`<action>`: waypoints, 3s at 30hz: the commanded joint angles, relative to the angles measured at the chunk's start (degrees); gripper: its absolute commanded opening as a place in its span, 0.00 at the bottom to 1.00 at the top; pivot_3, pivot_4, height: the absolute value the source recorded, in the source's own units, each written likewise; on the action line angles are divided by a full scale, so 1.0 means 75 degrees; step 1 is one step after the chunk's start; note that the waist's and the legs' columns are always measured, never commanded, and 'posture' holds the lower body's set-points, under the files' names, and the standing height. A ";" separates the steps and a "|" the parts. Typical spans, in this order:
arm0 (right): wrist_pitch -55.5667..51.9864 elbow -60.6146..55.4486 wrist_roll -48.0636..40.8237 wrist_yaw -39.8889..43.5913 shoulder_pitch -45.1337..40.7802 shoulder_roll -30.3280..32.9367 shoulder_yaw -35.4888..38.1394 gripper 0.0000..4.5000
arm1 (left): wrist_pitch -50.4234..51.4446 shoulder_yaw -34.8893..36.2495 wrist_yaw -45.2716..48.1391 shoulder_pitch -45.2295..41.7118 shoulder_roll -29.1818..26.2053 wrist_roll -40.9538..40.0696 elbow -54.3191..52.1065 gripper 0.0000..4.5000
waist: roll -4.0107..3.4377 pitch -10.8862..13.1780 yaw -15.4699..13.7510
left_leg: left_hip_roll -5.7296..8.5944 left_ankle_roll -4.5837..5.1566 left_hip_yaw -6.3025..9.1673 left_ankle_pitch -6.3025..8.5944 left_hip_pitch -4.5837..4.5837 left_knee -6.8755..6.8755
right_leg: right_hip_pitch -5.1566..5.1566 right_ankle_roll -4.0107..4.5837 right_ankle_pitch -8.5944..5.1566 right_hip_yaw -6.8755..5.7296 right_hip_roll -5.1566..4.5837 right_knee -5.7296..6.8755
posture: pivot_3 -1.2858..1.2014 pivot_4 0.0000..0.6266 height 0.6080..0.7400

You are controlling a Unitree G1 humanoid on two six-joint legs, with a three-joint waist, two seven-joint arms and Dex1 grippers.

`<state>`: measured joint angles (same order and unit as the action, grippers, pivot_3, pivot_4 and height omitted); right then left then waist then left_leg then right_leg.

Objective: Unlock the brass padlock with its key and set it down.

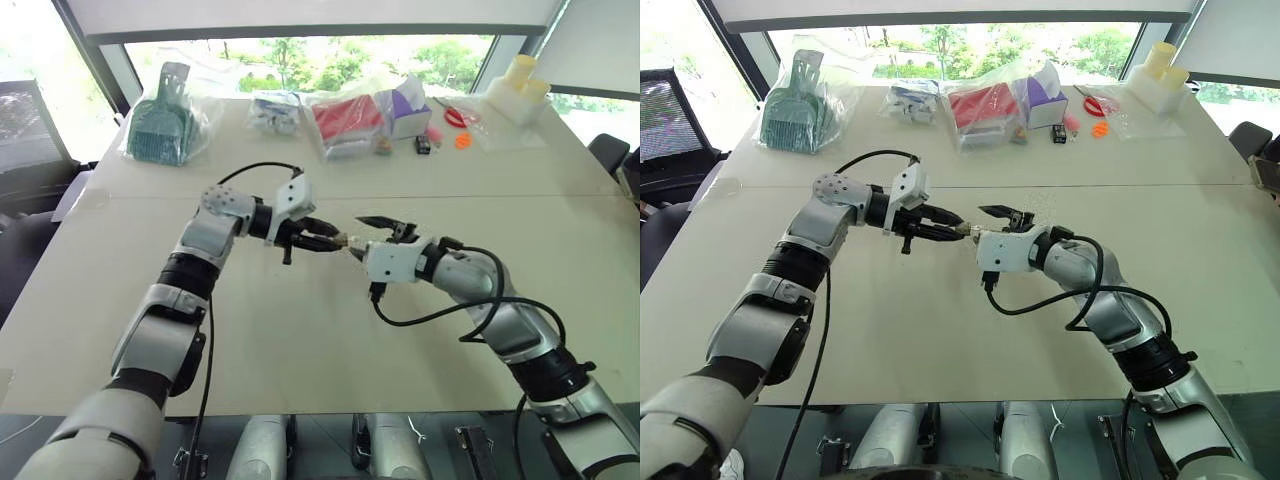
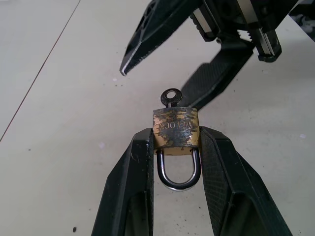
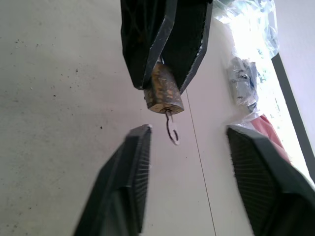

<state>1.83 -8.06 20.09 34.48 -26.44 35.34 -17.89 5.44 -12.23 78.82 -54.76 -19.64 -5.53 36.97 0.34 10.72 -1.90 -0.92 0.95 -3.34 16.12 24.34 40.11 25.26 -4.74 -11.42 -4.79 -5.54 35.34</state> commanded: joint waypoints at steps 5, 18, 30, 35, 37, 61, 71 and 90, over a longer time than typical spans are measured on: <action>0.0177 -0.0119 0.0033 0.0196 -0.0228 -0.0118 0.0046 0.00 | -0.0202 -0.0028 -0.0114 -0.0031 0.0009 -0.0022 -0.0417 0.16 | 0.0000 0.0000 -0.0006 | 0.0000 0.0000 -0.0001 0.0000 0.0000 0.0000 | 0.0000 0.0000 0.0000 0.0000 0.0000 0.0000 | 0.52 0.24 1.00; -0.2573 -0.0694 -0.1665 0.2283 -0.0822 -0.0694 0.0166 0.00 | -0.3892 -0.0399 -0.0656 -0.0049 -0.0122 0.0873 -0.0275 0.16 | -0.0003 0.0000 -0.0026 | -0.0001 0.0000 0.0000 0.0000 -0.0001 0.0000 | 0.0000 0.0003 0.0002 0.0000 -0.0001 0.0001 | 0.52 0.24 1.00; 0.3049 0.0703 0.0185 0.0443 -0.0692 0.0468 0.0026 0.56 | -0.0927 0.0226 0.0985 -0.0205 -0.0564 -0.0665 -0.0488 0.16 | -0.0003 0.0000 0.0081 | 0.0000 -0.0003 -0.0007 -0.0002 -0.0001 0.0000 | 0.0000 -0.0003 0.0000 0.0000 0.0000 0.0001 | 0.52 0.24 1.00; 0.3825 0.1092 0.0394 -0.0022 -0.0946 0.0329 0.0086 0.90 | -0.0594 0.0256 0.1040 -0.0337 -0.0567 -0.0779 -0.0465 0.16 | -0.0002 0.0001 0.0174 | 0.0000 -0.0003 -0.0006 -0.0002 -0.0001 0.0000 | -0.0001 -0.0004 0.0000 0.0001 -0.0001 0.0001 | 0.52 0.24 1.00; 0.4006 0.1211 0.0482 -0.0147 -0.1031 0.0278 0.0067 0.90 | -0.0561 0.0251 0.1017 -0.0365 -0.0562 -0.0773 -0.0404 0.16 | -0.0002 0.0001 0.0176 | -0.0001 -0.0004 -0.0005 -0.0003 -0.0002 -0.0001 | 0.0000 -0.0004 0.0000 0.0001 0.0000 0.0002 | 0.52 0.24 1.00; 0.4596 0.1669 0.1030 -0.0552 -0.1241 0.0060 -0.0029 0.00 | 0.0281 0.0360 0.0930 -0.0210 -0.0713 -0.0993 -0.0755 0.16 | -0.0004 0.0001 0.0171 | -0.0001 -0.0006 -0.0006 -0.0004 -0.0004 -0.0002 | -0.0001 -0.0004 0.0000 0.0002 0.0000 0.0003 | 0.52 0.24 1.00; 0.4462 0.1639 0.0942 -0.0491 -0.1191 0.0091 0.0009 0.00 | 0.0674 0.0747 0.0586 -0.0051 -0.1113 -0.1212 -0.1296 1.00 | -0.0004 0.0001 0.0173 | -0.0001 -0.0006 -0.0004 -0.0004 -0.0004 -0.0002 | -0.0001 -0.0004 0.0000 0.0002 -0.0001 0.0004 | 0.52 0.24 1.00; 0.4405 0.1657 0.0882 -0.0434 -0.1300 0.0044 0.0022 0.00 | 0.1182 0.0503 0.0483 0.0704 -0.1146 -0.1466 -0.2186 0.02 | -0.0004 0.0001 0.0181 | -0.0001 -0.0009 -0.0005 -0.0005 -0.0007 -0.0002 | -0.0003 -0.0003 0.0000 0.0002 -0.0001 0.0007 | 0.52 0.24 1.00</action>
<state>34.88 5.43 27.91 31.36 -34.75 35.85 -19.03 14.72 -8.12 82.10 -49.65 -27.65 -16.77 22.31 0.31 10.73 -0.55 -0.94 0.89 -3.37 16.08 24.29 40.09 25.24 -4.76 -11.42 -4.78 -5.54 35.40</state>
